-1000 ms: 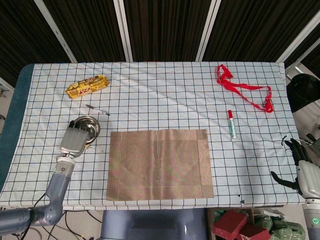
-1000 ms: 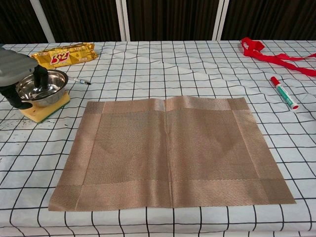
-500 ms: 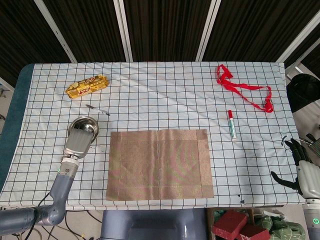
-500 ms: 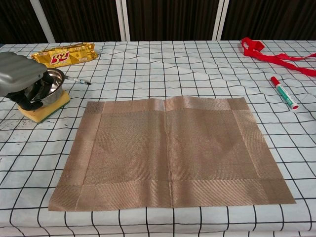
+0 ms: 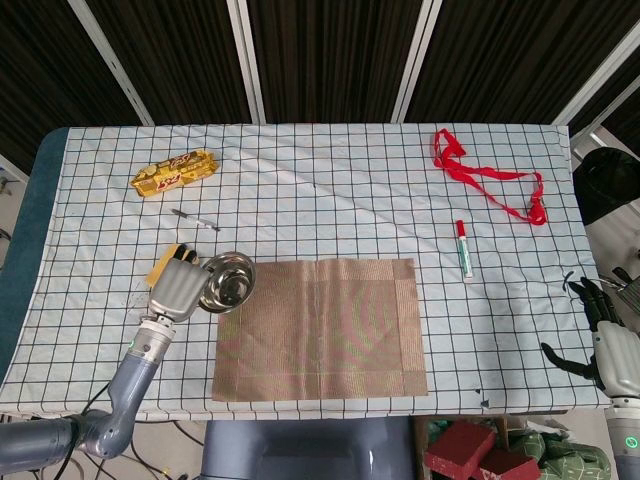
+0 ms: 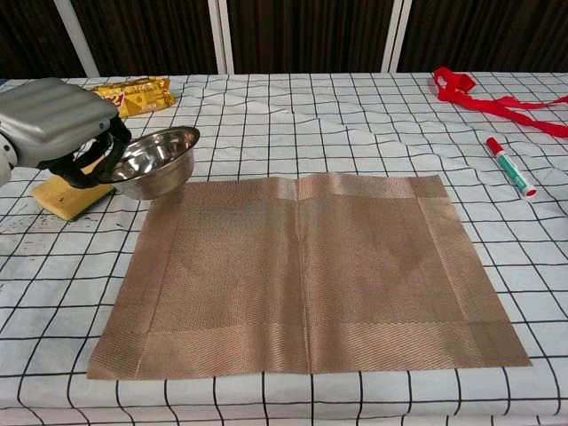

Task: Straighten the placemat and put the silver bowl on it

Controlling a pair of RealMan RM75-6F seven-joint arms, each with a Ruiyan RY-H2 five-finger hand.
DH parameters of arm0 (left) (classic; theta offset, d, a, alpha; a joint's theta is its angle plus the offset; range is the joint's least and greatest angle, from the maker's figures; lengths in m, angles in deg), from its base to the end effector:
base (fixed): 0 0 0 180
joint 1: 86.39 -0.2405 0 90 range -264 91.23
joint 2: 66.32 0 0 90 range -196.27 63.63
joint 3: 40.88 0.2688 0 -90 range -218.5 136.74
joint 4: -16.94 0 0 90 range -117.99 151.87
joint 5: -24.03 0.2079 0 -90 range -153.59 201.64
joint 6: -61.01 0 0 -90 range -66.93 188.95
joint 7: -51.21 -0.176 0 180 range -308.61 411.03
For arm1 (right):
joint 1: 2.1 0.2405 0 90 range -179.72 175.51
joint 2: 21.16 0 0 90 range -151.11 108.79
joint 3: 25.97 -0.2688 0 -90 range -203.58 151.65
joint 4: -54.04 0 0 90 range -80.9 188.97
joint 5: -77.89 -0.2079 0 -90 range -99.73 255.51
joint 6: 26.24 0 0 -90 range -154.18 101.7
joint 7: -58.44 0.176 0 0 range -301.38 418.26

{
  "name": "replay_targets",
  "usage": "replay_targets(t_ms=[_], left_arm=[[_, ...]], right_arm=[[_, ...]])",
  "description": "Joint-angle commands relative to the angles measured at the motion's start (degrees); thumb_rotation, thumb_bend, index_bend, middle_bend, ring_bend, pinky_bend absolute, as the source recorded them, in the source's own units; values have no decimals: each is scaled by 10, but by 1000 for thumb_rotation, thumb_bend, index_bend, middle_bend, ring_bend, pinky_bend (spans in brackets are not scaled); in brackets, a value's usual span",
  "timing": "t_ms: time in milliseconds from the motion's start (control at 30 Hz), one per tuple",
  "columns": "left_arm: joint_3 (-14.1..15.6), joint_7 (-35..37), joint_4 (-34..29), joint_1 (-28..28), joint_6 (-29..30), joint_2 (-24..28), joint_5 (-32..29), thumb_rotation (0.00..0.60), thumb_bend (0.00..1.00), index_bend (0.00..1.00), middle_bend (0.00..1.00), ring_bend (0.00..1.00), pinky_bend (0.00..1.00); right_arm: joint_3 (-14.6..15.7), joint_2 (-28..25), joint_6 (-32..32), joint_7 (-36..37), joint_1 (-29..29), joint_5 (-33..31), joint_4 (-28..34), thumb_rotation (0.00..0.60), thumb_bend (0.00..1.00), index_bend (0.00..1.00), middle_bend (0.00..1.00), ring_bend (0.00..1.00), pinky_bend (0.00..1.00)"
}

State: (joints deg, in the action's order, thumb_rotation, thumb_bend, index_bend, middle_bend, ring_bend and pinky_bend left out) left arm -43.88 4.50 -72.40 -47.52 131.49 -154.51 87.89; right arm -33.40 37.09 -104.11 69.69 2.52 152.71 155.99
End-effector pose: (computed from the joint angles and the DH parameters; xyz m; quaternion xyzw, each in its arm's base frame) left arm -0.1727 0.3481 -0.0062 -0.7703 -0.2055 -0.2780 0.5358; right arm -0.3246 -0.2237 0.1868 0.4859 -0.5163 0.4252 0.5626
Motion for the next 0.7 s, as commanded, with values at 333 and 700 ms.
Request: replay_targets(t_ms=[333,700], left_arm=[[-9,-26,1,33,-37,-62,19,600,410,715,794,321,249],[-1,-73,14,69,-81,-140,30,600,398,654,717,320,221]], right_arm=[[-1,-1,-1,4,0,-1,0,600,187,116,0,0,175],[-3,-3,2,10,0,-3,0,600,187,117,0,0,175]])
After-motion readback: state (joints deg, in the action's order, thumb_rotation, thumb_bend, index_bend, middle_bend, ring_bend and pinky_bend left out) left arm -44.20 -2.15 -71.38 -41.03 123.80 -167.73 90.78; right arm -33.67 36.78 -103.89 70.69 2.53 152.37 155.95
